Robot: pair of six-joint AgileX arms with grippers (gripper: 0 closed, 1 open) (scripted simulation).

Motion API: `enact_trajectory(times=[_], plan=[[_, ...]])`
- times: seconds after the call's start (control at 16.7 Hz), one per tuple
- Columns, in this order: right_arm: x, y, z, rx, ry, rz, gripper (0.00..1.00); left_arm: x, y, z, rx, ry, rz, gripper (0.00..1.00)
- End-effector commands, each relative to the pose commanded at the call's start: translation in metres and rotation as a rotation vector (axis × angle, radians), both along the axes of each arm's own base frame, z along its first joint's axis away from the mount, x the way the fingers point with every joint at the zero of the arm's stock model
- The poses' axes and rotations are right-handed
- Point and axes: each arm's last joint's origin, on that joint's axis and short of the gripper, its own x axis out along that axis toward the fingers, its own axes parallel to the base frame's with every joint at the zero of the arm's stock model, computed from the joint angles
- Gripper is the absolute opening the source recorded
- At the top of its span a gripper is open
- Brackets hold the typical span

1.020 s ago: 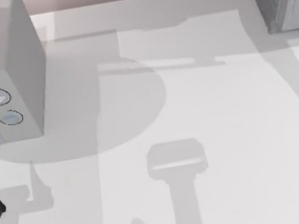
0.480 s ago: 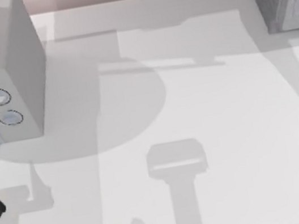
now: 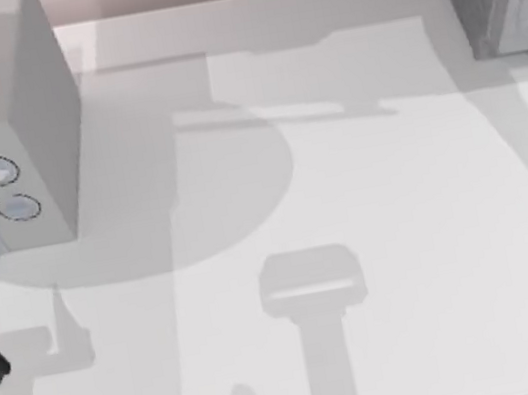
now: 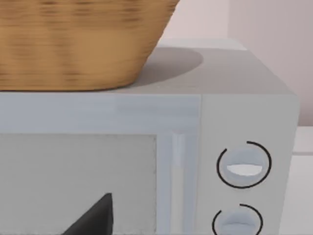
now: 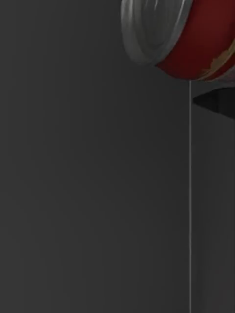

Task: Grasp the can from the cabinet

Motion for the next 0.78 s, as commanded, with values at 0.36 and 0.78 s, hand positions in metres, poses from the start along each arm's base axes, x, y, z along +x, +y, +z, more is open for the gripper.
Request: enact_trajectory(times=[0.36, 0.78], plan=[[0.000, 0.000, 0.000, 0.000, 0.000, 0.000, 0.00, 0.000, 0.000, 0.000, 0.000, 0.000, 0.000, 1.00], [-0.016, 0.006, 0.008, 0.000, 0.004, 0.007, 0.00, 0.000, 0.000, 0.000, 0.000, 0.000, 0.000, 1.00]])
